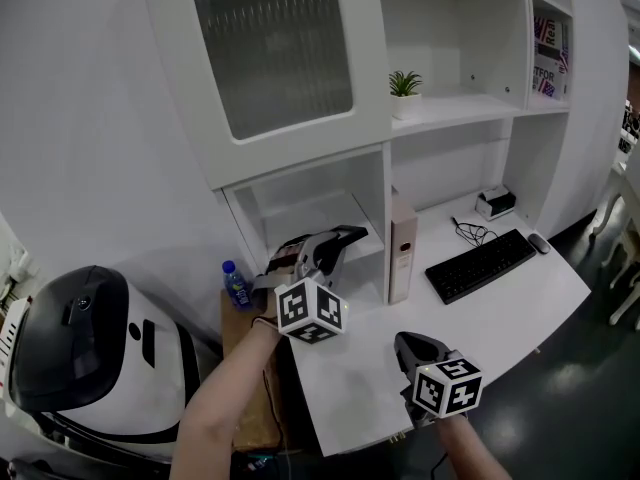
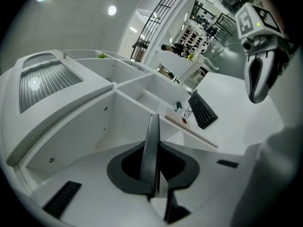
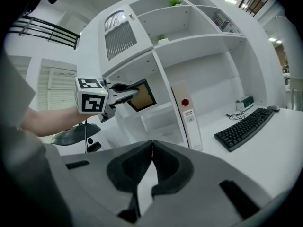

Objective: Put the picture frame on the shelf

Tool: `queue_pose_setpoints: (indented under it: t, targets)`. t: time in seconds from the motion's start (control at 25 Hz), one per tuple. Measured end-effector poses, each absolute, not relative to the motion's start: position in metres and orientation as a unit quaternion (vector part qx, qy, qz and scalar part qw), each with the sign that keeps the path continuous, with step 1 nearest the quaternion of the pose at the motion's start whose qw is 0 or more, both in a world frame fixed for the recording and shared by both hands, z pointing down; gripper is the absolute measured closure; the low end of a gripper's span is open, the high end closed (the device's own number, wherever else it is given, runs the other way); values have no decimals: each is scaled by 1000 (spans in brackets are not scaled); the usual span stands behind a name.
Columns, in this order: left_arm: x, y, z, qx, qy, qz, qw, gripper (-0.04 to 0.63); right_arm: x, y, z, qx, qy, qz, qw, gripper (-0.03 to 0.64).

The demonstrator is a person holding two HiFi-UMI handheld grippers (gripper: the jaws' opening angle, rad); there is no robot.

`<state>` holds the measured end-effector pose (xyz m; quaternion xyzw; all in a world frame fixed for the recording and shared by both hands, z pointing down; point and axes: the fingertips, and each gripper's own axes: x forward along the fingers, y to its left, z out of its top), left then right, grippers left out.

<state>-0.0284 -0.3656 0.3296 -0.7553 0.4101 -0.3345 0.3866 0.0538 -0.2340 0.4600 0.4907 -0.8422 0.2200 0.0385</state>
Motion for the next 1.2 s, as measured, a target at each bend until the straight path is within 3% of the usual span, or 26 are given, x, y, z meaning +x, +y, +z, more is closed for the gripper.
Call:
queue_pose_setpoints:
  t: [0.6,1.2]
  targets:
    - [-28,-362,369,-725,373,-366,448,548,29,-251,457,473,-854,212,46,615]
    - [-36,-370,394,-724,357,-389,444,545,31,-251,464,472,-852,219,52,615]
